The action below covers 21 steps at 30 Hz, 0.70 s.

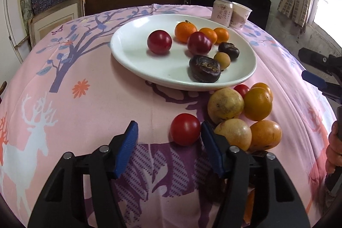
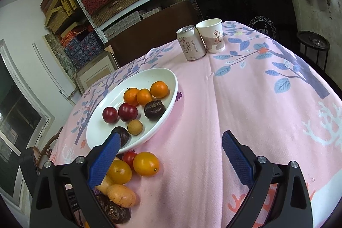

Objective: Organize fruits
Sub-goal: 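Grasp a small red tomato with the left tool while the right tool grasps an orange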

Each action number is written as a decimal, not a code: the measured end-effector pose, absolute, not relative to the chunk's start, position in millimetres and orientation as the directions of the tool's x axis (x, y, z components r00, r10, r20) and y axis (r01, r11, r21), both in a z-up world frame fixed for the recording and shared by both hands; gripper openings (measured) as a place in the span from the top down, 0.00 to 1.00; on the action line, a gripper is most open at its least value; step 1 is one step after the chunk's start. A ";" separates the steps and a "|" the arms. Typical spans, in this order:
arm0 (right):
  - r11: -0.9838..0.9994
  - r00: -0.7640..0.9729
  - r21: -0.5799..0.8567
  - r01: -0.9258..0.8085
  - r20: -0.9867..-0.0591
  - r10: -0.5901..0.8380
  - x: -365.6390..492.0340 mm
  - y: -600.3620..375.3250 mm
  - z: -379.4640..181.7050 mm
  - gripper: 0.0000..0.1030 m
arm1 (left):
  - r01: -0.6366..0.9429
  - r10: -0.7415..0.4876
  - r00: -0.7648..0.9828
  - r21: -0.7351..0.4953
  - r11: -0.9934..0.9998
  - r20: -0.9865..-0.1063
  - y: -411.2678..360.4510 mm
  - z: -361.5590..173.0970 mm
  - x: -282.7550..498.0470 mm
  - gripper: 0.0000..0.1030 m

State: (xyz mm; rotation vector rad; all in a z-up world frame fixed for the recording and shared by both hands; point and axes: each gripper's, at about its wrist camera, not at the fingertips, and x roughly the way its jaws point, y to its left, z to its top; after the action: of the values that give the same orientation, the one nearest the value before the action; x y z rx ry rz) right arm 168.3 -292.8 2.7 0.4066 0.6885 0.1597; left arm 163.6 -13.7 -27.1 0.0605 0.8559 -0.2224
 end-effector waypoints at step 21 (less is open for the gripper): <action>0.979 0.666 0.098 -0.176 -0.721 0.192 172.7 -235.6 -22.4 0.37 | 0.191 -0.167 0.617 -0.059 0.980 -0.769 -0.8 -27.8 164.3 0.73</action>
State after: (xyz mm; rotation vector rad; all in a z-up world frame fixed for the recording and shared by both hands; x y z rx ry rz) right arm 172.7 -235.6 -22.4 0.0208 0.8164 0.2077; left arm 164.3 -0.8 -27.8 0.0302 0.8818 -0.2060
